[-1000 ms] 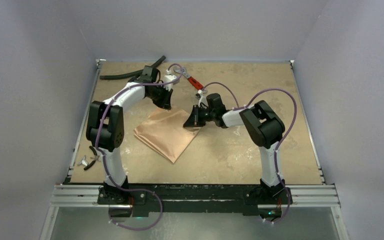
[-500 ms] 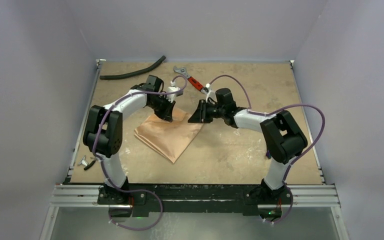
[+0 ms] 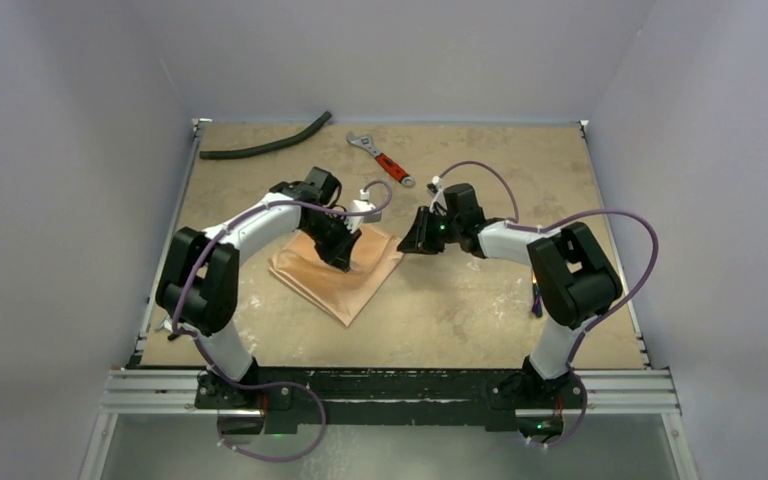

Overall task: Fold the napkin into a case and place the utensils inside
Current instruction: Fold the top corner of the square-folded napkin at the center of the board.

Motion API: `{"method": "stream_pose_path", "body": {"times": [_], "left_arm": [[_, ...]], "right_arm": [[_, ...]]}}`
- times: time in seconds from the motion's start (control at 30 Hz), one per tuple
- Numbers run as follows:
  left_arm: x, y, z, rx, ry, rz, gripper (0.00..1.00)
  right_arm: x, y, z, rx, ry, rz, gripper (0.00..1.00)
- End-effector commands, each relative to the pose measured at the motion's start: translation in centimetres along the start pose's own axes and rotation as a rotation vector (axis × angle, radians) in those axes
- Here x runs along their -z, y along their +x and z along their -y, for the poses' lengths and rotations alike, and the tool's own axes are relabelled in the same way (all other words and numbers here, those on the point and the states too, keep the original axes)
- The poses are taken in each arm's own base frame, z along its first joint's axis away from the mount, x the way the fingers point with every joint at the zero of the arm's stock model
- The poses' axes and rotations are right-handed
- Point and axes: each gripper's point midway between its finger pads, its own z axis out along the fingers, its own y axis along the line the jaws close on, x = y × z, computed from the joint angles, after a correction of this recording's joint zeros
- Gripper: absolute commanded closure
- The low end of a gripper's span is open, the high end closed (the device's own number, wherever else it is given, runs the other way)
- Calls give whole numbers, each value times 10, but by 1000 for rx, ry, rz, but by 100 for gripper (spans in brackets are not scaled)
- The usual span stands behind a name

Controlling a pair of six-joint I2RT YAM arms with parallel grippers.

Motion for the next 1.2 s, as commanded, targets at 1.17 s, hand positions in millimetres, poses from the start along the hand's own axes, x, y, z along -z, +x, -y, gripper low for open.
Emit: {"method": "stream_pose_path", "body": {"times": [1.17], "left_arm": [[-19,46,58,-135,167,-139,89]], "right_arm": [[-16,-17,-38,31,-110,-7,92]]}}
